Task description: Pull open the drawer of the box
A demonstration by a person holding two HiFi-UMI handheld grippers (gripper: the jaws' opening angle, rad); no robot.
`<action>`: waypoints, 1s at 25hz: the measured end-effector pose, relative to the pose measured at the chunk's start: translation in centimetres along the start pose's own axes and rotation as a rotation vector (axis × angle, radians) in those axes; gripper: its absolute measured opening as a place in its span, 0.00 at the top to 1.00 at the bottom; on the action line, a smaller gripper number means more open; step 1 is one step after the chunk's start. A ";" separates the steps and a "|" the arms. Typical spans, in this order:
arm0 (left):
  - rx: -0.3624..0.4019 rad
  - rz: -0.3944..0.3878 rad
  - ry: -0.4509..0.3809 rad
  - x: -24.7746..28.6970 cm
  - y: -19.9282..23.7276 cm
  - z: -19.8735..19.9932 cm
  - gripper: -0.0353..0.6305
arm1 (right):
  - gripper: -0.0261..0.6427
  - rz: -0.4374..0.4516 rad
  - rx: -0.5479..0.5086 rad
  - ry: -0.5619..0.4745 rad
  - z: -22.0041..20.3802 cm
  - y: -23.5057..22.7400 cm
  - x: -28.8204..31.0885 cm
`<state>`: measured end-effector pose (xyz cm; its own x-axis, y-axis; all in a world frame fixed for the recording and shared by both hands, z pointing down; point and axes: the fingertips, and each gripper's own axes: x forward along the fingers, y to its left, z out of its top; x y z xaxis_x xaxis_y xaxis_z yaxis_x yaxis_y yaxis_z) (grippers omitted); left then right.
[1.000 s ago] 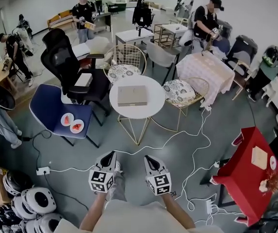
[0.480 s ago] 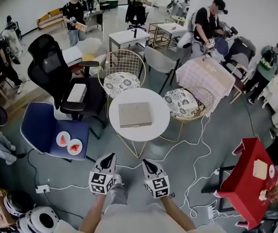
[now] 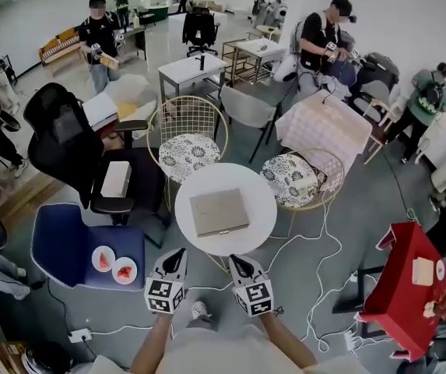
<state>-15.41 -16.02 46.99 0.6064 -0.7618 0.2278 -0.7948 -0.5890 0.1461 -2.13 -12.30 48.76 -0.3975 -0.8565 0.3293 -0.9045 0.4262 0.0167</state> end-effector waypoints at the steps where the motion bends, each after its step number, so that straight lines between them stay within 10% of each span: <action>1: 0.004 -0.005 0.000 0.7 0.6 0.4 0.93 | 0.94 -0.006 0.001 -0.002 0.4 -0.4 0.9; 25: 0.031 0.011 0.123 11.4 3.7 -3.6 0.93 | 0.94 0.022 0.108 0.068 -2.0 -8.5 8.1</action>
<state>-11.52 -25.89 53.58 0.5886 -0.7309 0.3456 -0.7993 -0.5901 0.1134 2.64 -22.30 53.21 -0.4094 -0.8240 0.3918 -0.9085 0.4077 -0.0920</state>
